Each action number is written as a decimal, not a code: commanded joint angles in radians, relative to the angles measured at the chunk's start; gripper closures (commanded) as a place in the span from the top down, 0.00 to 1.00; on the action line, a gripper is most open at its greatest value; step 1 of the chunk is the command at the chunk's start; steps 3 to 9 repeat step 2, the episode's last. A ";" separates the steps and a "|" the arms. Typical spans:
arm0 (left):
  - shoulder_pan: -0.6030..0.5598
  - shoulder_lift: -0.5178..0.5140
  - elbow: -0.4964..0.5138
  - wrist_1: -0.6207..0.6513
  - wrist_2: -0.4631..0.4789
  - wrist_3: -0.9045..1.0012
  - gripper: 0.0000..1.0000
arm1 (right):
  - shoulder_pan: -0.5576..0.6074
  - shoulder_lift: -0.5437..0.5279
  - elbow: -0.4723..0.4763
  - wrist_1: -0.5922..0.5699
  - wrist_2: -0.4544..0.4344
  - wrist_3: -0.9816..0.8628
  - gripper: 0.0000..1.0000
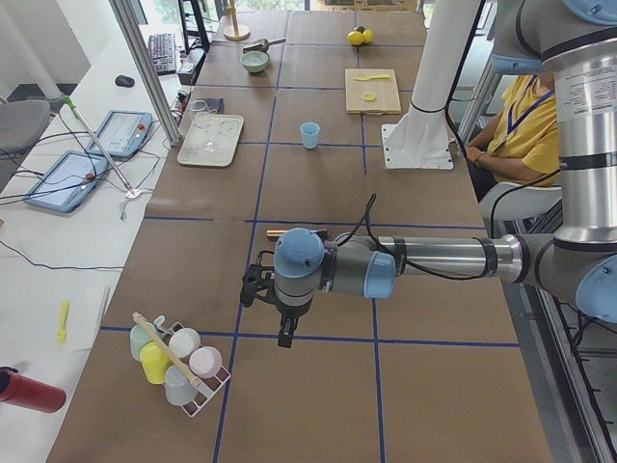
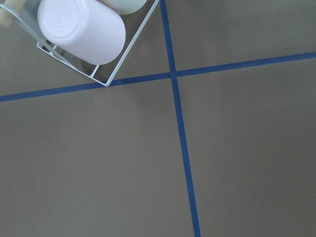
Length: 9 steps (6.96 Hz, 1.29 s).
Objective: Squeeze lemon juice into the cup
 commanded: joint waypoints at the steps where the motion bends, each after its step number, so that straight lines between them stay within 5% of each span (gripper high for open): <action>1: 0.000 0.000 0.000 -0.001 -0.001 0.000 1.00 | 0.000 0.000 0.002 0.000 0.000 0.001 1.00; 9: 0.000 0.000 0.000 -0.001 -0.001 0.000 1.00 | 0.000 0.000 0.003 0.000 0.000 0.001 1.00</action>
